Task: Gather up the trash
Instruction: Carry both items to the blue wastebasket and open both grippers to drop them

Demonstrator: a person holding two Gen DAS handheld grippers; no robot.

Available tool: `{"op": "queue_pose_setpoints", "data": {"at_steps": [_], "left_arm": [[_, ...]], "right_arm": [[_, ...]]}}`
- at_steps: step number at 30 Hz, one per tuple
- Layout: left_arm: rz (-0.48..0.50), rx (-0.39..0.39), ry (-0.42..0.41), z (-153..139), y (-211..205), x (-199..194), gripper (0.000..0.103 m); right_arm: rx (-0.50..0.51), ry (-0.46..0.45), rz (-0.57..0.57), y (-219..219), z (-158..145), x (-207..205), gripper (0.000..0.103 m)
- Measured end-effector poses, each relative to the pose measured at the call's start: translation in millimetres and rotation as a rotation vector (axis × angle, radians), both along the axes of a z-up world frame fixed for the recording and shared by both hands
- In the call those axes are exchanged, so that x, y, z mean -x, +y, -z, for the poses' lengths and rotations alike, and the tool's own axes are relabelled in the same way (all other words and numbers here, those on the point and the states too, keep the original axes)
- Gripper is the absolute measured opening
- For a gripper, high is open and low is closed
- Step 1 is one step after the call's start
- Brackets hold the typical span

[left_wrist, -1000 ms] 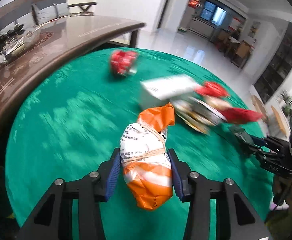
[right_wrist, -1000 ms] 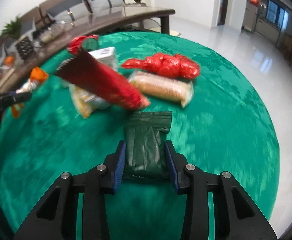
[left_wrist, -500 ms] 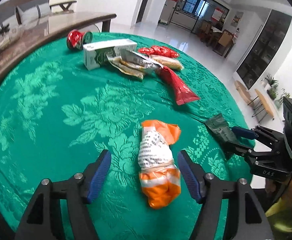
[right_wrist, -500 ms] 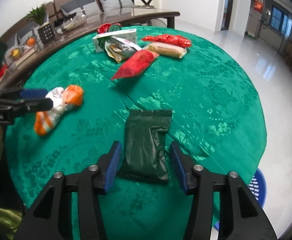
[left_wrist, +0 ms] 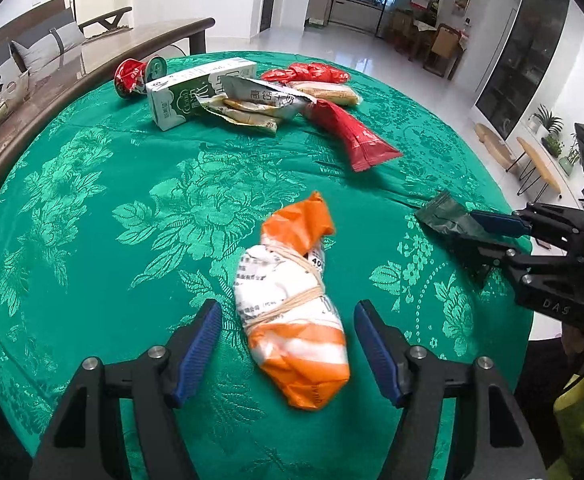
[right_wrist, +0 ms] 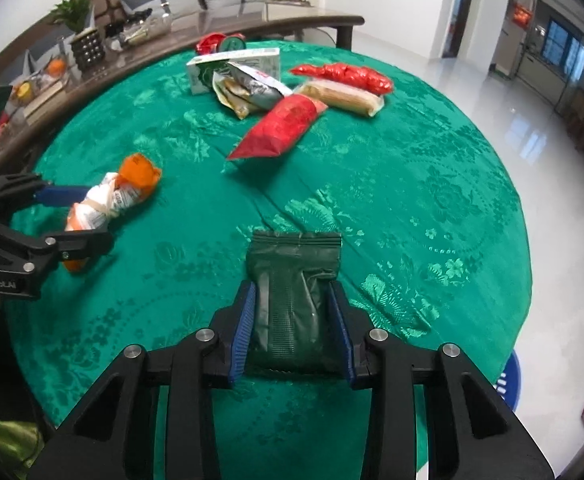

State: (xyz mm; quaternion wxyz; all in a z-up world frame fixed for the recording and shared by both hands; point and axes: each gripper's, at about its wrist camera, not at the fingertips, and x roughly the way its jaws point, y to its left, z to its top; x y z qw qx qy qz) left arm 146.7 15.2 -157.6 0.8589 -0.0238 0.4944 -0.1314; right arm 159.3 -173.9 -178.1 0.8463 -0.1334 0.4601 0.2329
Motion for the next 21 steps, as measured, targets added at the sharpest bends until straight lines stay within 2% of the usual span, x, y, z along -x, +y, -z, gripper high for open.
{"op": "queue_pose_setpoints", "data": {"at_steps": [5, 12, 17, 21], "left_arm": [[-0.015, 0.056, -0.014, -4.5, 4.3, 2.4, 0.049], [0.003, 0.105, -0.050, -24.8, -14.0, 1.7, 0.049], [0.049, 0.109, -0.065, -39.3, -51.2, -5.3, 0.049], [0.131, 0.112, -0.077, -52.9, -98.2, -15.6, 0.049]], "right_arm": [[-0.087, -0.009, -0.005, -7.6, -14.6, 4.6, 0.034], [-0.241, 0.027, 0.046, -35.6, -21.9, 1.5, 0.034], [-0.314, 0.024, 0.120, -67.5, -29.0, -0.7, 0.034], [-0.317, -0.018, 0.205, -111.3, -43.6, -1.8, 0.034]]}}
